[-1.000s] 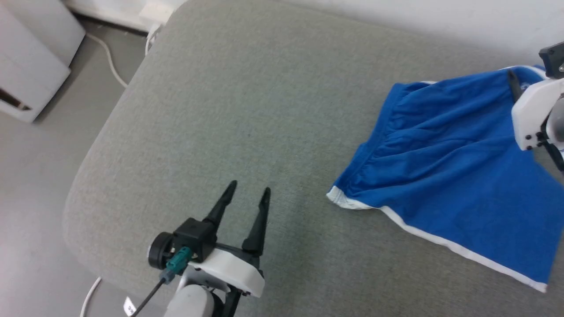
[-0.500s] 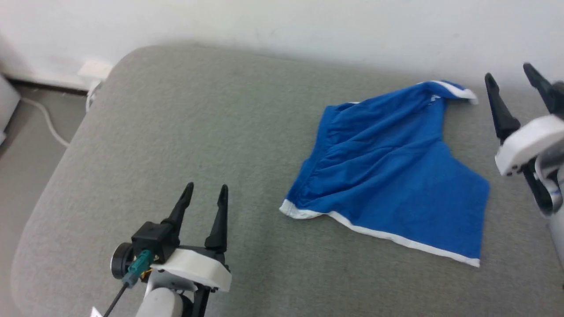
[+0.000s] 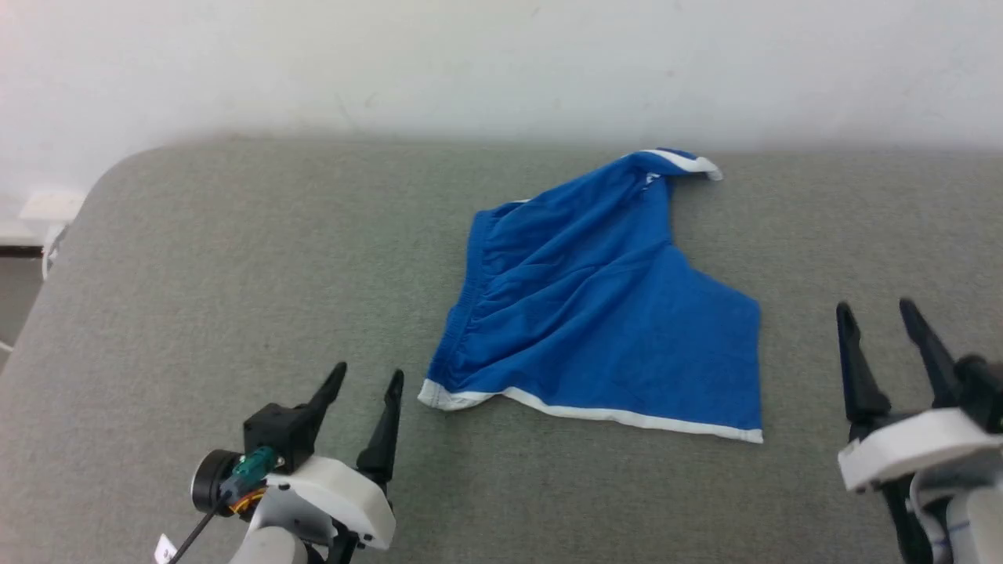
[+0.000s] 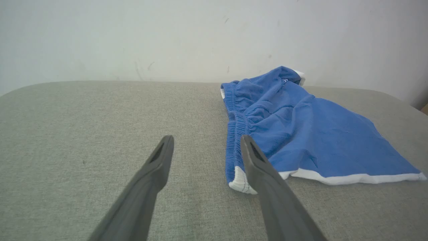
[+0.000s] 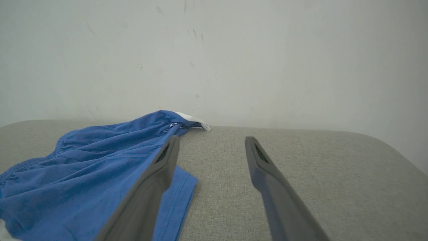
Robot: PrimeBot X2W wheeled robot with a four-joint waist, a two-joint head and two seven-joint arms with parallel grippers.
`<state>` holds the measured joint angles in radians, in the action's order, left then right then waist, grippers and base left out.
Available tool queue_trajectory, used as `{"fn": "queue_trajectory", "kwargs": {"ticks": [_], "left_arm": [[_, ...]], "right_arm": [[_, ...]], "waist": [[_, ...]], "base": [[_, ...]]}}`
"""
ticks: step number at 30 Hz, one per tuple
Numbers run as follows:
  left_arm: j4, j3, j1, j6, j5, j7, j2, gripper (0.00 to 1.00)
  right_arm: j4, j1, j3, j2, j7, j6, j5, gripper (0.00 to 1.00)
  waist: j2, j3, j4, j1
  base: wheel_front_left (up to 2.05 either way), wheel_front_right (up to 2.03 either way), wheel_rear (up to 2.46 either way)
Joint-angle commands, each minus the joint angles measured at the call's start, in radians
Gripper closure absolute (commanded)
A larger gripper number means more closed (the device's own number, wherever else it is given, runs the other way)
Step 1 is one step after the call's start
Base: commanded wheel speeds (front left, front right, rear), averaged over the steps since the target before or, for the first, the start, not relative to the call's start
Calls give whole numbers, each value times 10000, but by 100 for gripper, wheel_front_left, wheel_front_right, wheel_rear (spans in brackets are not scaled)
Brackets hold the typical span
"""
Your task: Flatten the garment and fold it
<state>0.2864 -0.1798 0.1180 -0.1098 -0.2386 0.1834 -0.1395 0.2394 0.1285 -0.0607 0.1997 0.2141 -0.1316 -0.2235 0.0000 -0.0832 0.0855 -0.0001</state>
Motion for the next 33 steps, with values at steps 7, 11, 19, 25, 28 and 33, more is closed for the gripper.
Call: {"fn": "queue_trajectory", "kwargs": {"ticks": [7, 11, 19, 25, 28, 33], "left_arm": [[296, -203, 349, -138, -926, -2062, -186, 0], [90, -446, 571, -156, -1044, -3254, -461, 0], [13, -536, 762, 538, -663, -4143, -670, 0], [208, -605, 865, 925, -485, -4404, -655, 0], [424, -742, 888, 929, -418, -4711, -723, 58], [510, -860, 922, 848, -451, -4687, -724, 100]], "right_arm": [[-1206, -1234, -745, -1027, -437, 9, 155, 0], [-1565, -1549, -911, -1285, -707, 9, 299, 0], [-1749, -1480, -896, -1433, -897, 9, 504, 0], [-1677, -1412, -955, -1469, -970, 9, 600, 0], [-1651, -1354, -932, -1479, -990, 9, 613, 0], [-1626, -1306, -565, -1479, -1208, 9, 605, 0]], "waist": [[0, -147, -588, 1], [0, -295, -761, 1], [0, -628, -1031, 1], [0, -919, -1095, 1], [0, -1048, -1108, 1], [0, -1060, -1043, 1]], "base": [[0, 0, 0], [0, 0, 0], [0, 0, 0], [0, 0, 0], [0, 0, 0], [0, 0, 0]]}}
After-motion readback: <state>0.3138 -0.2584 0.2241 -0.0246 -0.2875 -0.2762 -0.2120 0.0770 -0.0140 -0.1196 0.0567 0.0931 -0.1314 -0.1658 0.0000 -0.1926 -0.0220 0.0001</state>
